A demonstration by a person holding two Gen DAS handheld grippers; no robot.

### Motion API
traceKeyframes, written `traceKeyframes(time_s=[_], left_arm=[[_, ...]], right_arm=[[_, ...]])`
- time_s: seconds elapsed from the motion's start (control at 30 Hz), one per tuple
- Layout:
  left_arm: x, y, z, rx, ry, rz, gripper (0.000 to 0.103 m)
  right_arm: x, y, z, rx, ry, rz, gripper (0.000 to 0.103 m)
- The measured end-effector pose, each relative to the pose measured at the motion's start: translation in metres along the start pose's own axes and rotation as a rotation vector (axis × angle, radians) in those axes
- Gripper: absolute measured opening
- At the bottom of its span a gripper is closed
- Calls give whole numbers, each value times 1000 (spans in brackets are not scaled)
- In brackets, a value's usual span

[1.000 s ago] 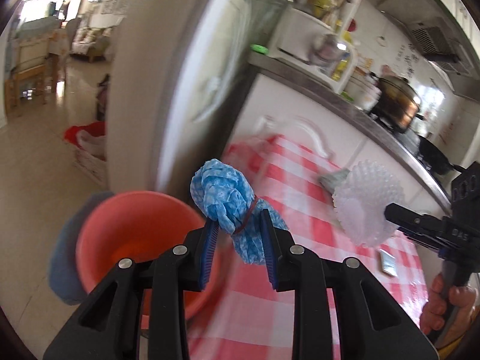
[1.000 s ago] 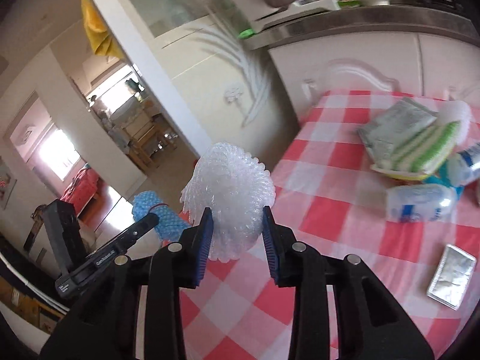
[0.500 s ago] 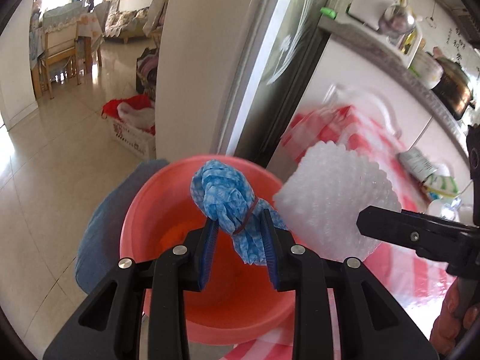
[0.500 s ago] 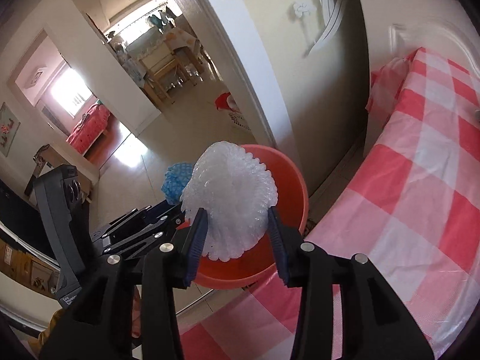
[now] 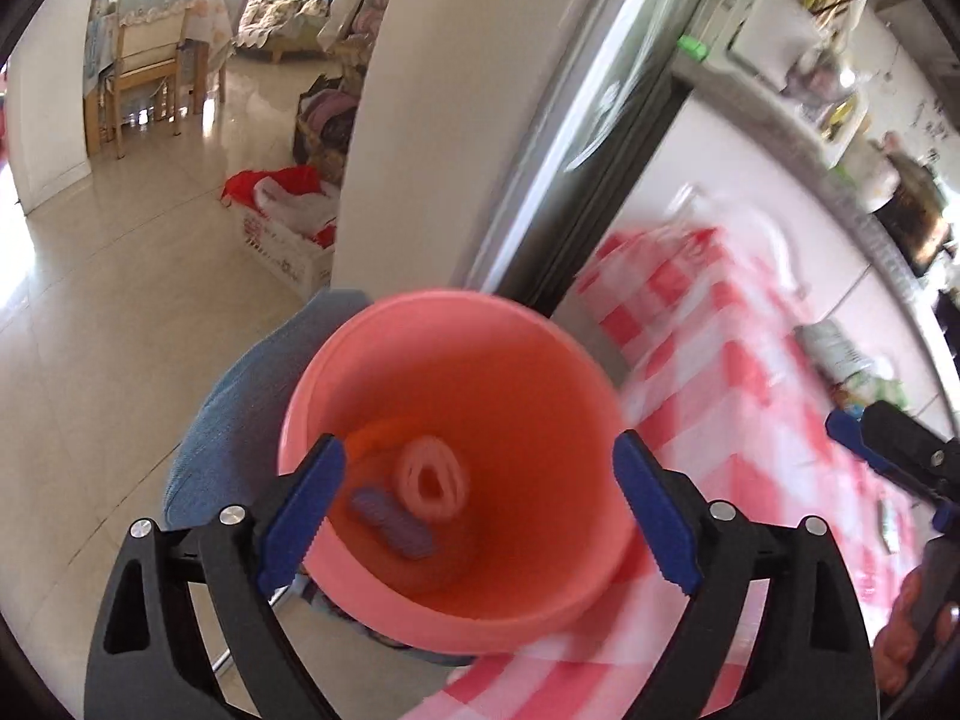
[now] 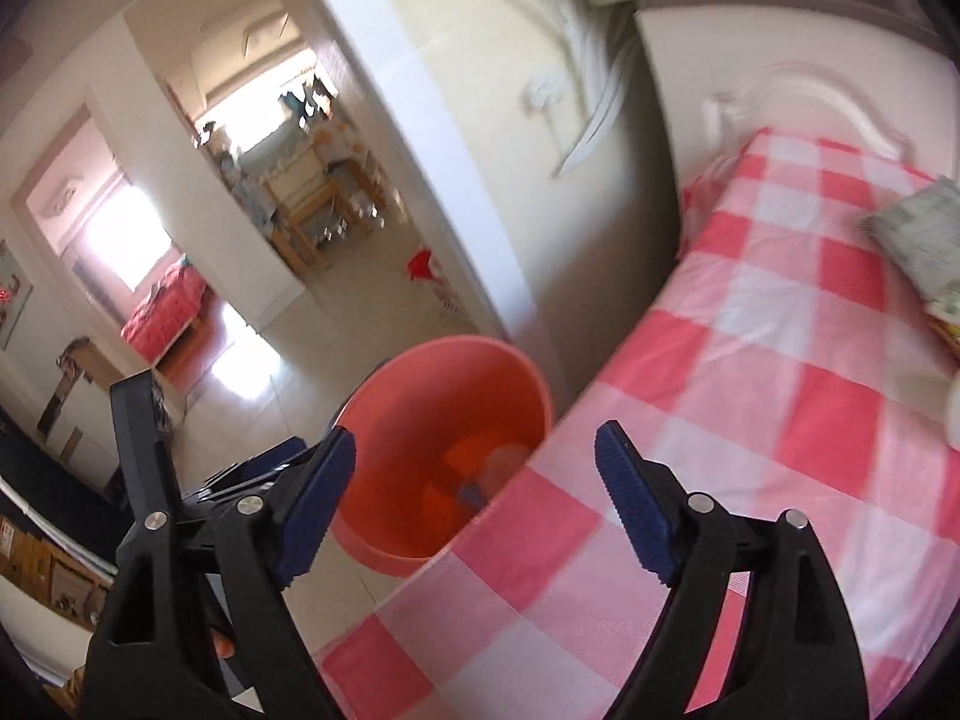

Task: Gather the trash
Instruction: 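Move both open grippers back over the table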

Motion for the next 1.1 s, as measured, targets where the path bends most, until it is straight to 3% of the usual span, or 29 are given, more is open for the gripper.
traceKeyframes(time_s=[0.17,0.23,0.5,0.73,0.97,1.1], left_arm=[[-41,9,-38,-114,-125,22,95],[-64,10,-47,-124,-172,38,95],[-163,-4,-58,-64,-263,219,95],[-248,-24,-56,14,-355,359,95],[-348,-43,-37,18,-406,671,95],[-389,-51,-7,15,-392,833,95]], right_arm=[[-25,-14,-56,-108,-62,50,84],[-34,-20,-75,-147,-84,58,84],[-91,-38,-138,-249,-188,122,84],[-163,-44,-197,-357,-252,299,84],[-220,-47,-233,-404,-224,454,84],[-242,-41,-242,-401,-175,520,84]])
Point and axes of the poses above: each gripper's, at about its wrist camera, not at the fingertips, and z roughly the way its jaws point, x to its left, y to its top, the point moved 7 cm from there along z, roughly the way its jaws point, and after that the axes turned 6 degrees about -x, right-handed, at the moved point
